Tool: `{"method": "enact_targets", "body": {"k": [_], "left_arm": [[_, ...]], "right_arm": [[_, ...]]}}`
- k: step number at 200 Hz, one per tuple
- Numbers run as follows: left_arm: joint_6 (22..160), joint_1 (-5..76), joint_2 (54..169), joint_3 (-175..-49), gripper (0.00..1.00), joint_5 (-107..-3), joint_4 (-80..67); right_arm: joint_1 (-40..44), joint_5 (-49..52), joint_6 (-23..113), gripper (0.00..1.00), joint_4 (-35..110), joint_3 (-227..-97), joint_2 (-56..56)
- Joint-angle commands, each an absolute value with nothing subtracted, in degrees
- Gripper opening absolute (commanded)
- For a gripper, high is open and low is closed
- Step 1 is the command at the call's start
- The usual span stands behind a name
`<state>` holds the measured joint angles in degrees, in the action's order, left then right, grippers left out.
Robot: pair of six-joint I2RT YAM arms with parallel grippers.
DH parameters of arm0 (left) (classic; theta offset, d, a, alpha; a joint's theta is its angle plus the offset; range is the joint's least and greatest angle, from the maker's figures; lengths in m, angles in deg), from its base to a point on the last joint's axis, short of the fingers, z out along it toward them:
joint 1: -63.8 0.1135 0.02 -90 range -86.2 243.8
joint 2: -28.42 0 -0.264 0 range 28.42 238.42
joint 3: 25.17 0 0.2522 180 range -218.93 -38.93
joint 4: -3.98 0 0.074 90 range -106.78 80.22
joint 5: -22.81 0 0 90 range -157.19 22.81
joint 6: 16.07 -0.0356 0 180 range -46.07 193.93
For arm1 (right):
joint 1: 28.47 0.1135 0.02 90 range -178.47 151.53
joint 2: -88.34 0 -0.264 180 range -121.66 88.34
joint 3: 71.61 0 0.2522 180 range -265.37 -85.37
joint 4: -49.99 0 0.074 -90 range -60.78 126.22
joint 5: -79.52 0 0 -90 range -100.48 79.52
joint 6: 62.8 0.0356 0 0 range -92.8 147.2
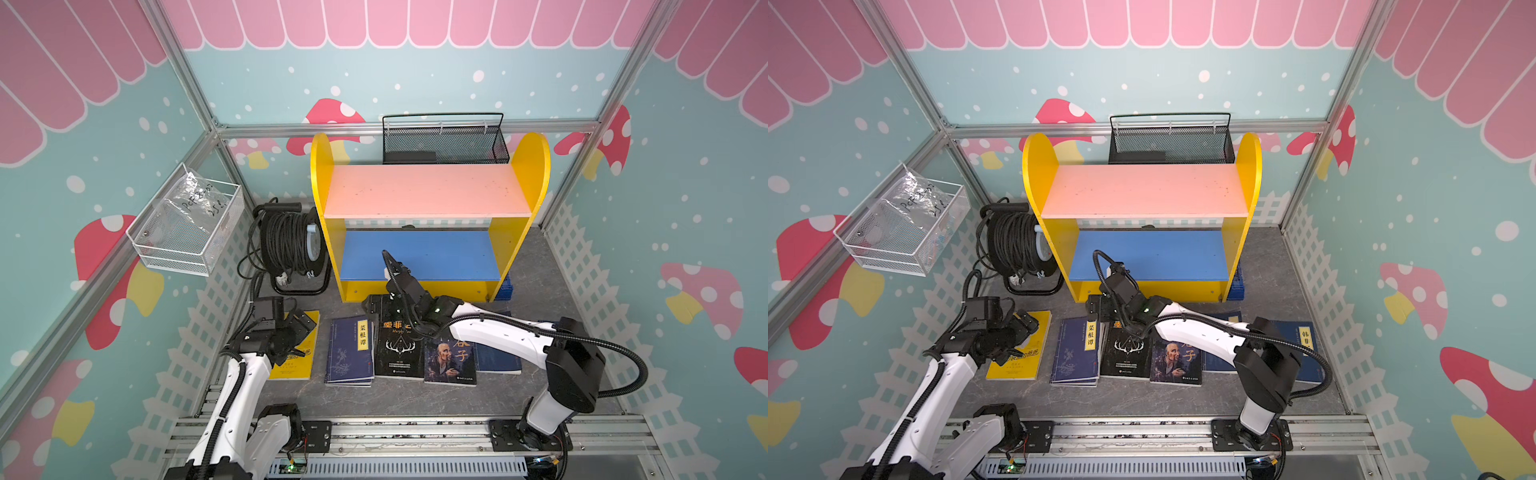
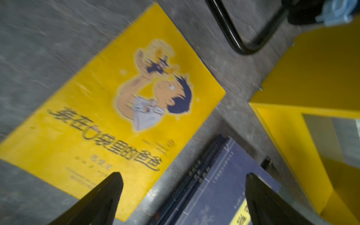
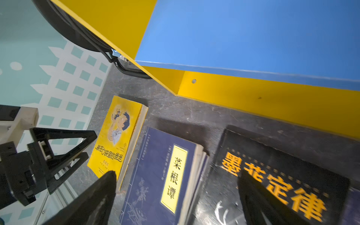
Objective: Stacking books/files
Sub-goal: Pick up the book from the middle-left of the table.
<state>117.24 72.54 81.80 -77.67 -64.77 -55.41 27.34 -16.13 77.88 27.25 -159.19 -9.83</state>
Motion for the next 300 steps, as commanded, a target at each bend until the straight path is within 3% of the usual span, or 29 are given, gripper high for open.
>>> {"method": "enact_targets", "body": {"k": [1,36,66,102,156,203,300], "left_arm": [[114.4,78.4,84.5,-80.2,1.00,-70.5,-58.3],[112.0,89.1,90.0,-82.9,1.00,-66.7,-56.1],[111.9,96.7,97.3,-83.7,0.99,-54.6,-51.4],[101.9,97.5,105.1,-91.1,0.97,-52.1,-55.6],[101.4,98.7,109.9,-92.5,0.96,-46.6,-54.4],[102.8,98.9,108.8,-88.5,0.96,-45.7,-54.8],[110.6,100.0,105.6,-80.6,0.98,-54.5,-51.9]], "right_arm": [[28.7,-14.7,79.5,0.98,27.2,-165.5,-14.6],[30.7,-14.0,78.7,0.98,25.8,-174.6,-22.1],[32.5,-12.5,81.9,0.98,25.6,-180.8,-28.1],[33.7,-11.0,85.4,0.98,22.0,-190.5,-36.5],[36.3,-8.2,91.6,0.97,15.9,-204.8,-48.4],[36.9,-8.0,97.4,0.97,14.6,-205.5,-51.0],[37.7,-6.4,96.7,0.97,18.9,-206.7,-55.6]]}}
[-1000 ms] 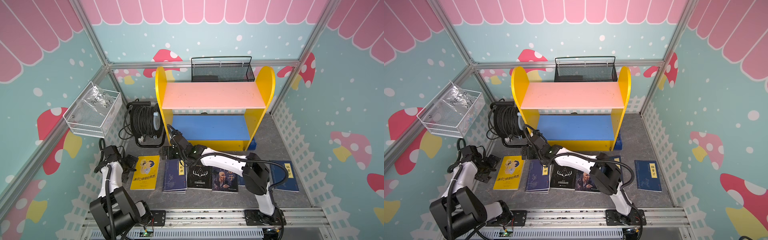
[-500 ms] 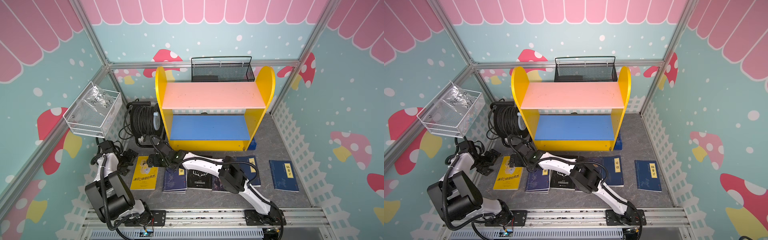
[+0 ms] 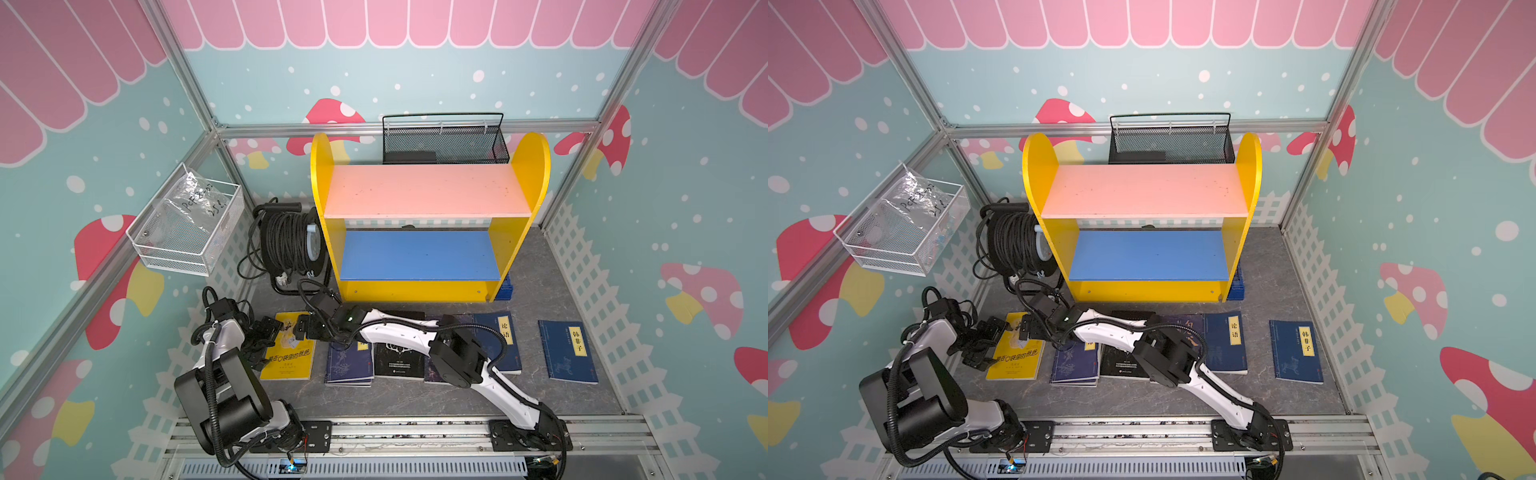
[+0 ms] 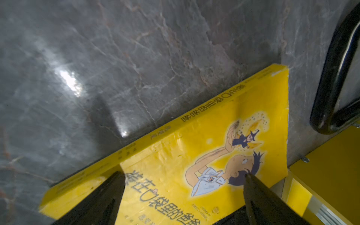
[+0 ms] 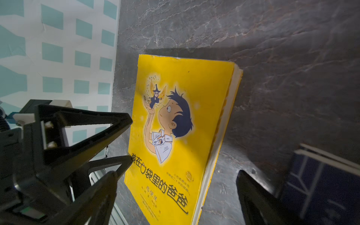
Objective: Stacking books/files
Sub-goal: Pick up the book from the middle-left of the table.
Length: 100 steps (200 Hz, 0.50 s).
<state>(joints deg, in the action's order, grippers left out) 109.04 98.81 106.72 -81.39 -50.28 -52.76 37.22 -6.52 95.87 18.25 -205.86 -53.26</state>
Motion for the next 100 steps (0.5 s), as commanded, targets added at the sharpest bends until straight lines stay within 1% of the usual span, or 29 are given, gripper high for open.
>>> {"method": "enact_targets", "body": {"k": [1,52,71,86,100], "left_arm": [[110.6,100.0,105.6,-80.7,0.98,-54.6,-51.9],[108.3,101.9,110.0,-84.2,0.98,-58.4,-52.7],[108.4,102.0,113.4,-84.9,0.99,-54.0,-51.5],[108.1,101.9,117.0,-84.5,0.98,-48.1,-50.9],[107.3,101.9,118.9,-83.3,0.98,-45.9,-50.9]], "right_arm": [[37.7,-6.4,96.7,0.97,18.9,-206.8,-55.6],[37.8,-4.7,97.6,0.96,19.0,-207.3,-57.1],[37.7,-4.6,99.1,0.96,17.6,-207.8,-57.9],[37.7,-4.4,100.2,0.96,16.0,-209.0,-59.0],[37.7,-4.2,101.0,0.96,13.7,-210.6,-60.2]]}}
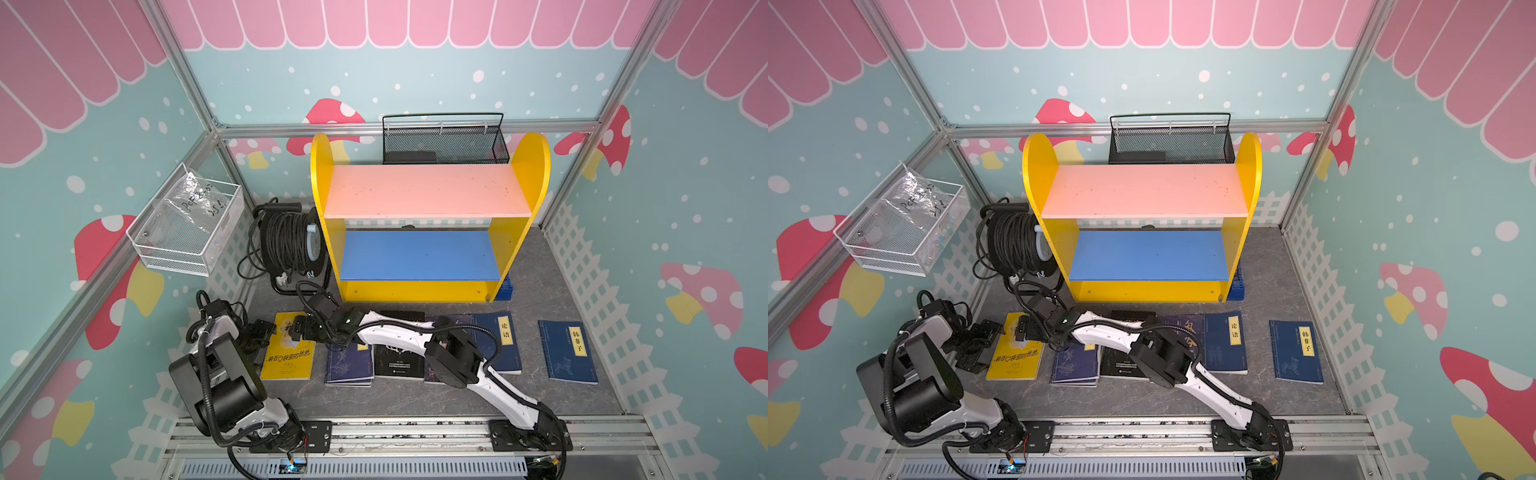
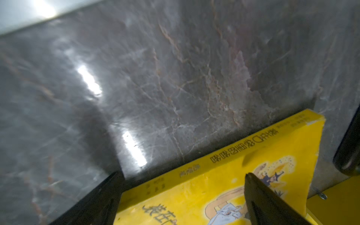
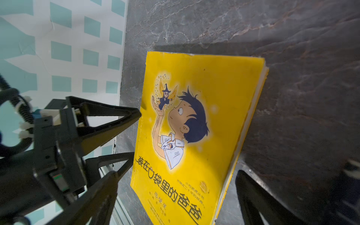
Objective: Stacking books/files
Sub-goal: Pick up the book from the middle-left of the table.
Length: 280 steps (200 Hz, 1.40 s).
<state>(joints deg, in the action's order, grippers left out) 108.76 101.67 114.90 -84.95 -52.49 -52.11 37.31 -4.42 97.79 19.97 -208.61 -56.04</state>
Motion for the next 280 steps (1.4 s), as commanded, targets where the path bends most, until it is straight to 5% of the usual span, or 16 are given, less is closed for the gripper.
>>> {"method": "enact_targets", "body": {"k": [1,41,104,280], "left_arm": [[107.2,101.9,118.9,-83.2,0.98,-45.7,-51.0],[107.5,101.8,115.6,-80.2,0.98,-40.5,-51.0],[106.7,101.8,116.9,-76.7,0.96,-18.6,-51.2],[109.0,97.5,95.2,-72.7,0.94,-9.4,-50.5]], "right_arm": [[37.7,-4.2,101.1,0.96,13.6,-210.7,-60.2],[37.4,-5.5,101.4,0.96,9.8,-212.1,-61.3],[36.6,-6.0,101.0,0.94,7.7,-212.2,-62.3],[35.4,0.0,103.0,0.91,11.5,-212.3,-64.2]]}}
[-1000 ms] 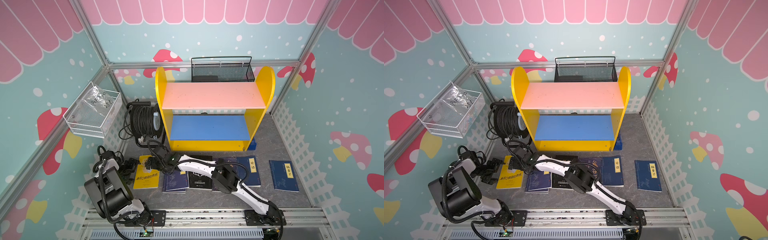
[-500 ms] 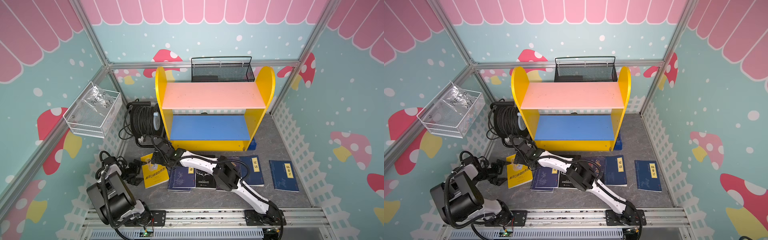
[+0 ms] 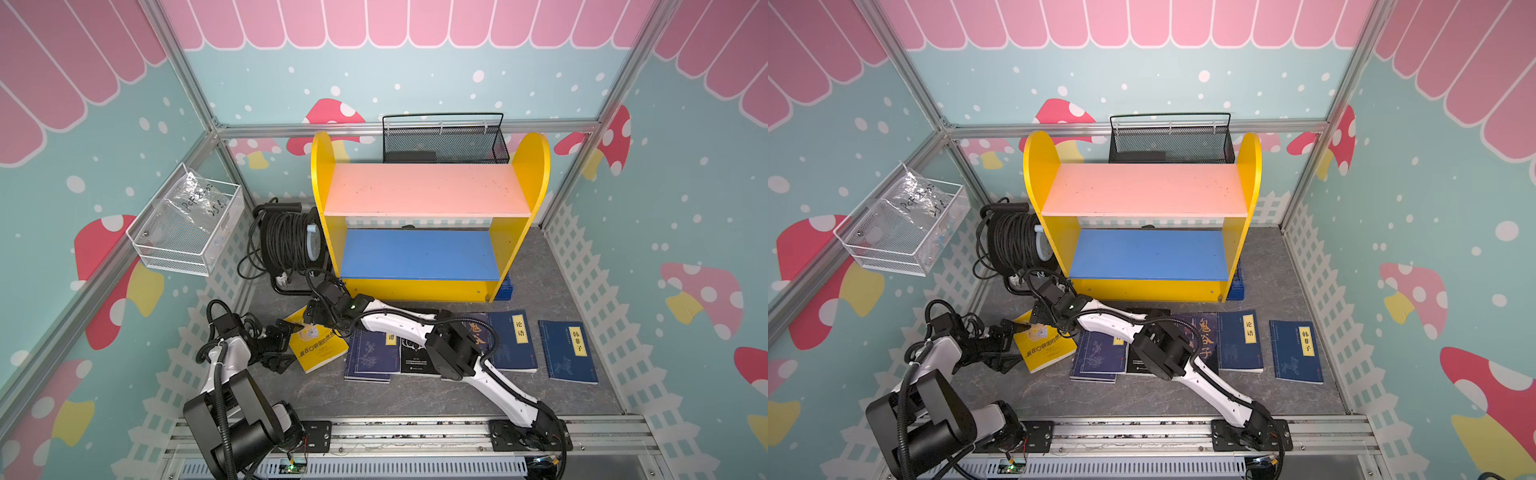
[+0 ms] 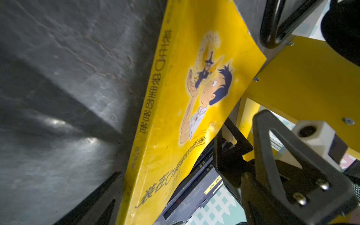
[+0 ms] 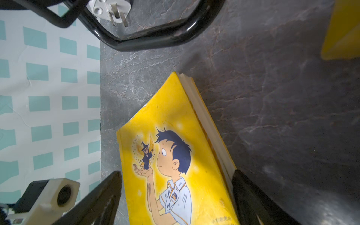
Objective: Stacking books/files
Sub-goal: Pick up the book from the middle-left of the table.
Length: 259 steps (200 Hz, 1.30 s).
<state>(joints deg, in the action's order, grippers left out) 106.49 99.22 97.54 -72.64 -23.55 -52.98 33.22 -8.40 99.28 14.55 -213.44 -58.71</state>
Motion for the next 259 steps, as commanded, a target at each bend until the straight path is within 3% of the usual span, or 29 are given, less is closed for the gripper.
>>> {"method": "enact_targets", "body": {"k": [1,118,142,172,218,259], "left_arm": [[109.0,97.5,95.1,-72.7,0.94,-9.4,-50.5],[115.0,97.5,86.7,-70.9,0.75,-12.8,-50.0],[112.7,97.5,86.3,-72.5,0.67,-18.8,-56.4],[110.0,97.5,86.0,-75.0,0.47,-25.5,-62.7],[110.2,97.4,85.9,-75.6,0.21,-27.7,-64.5],[110.3,97.4,86.0,-76.1,0.06,-29.8,-66.0]], "right_arm": [[35.3,0.1,103.0,0.91,11.5,-212.3,-64.2],[34.6,3.2,102.3,0.90,11.5,-211.4,-64.1],[34.4,2.8,102.3,0.90,11.5,-211.0,-63.6],[34.4,2.4,102.3,0.90,11.9,-210.9,-63.1],[34.1,1.8,102.3,0.90,13.0,-210.8,-62.0],[33.6,2.1,103.0,0.90,14.6,-210.8,-61.2]]}}
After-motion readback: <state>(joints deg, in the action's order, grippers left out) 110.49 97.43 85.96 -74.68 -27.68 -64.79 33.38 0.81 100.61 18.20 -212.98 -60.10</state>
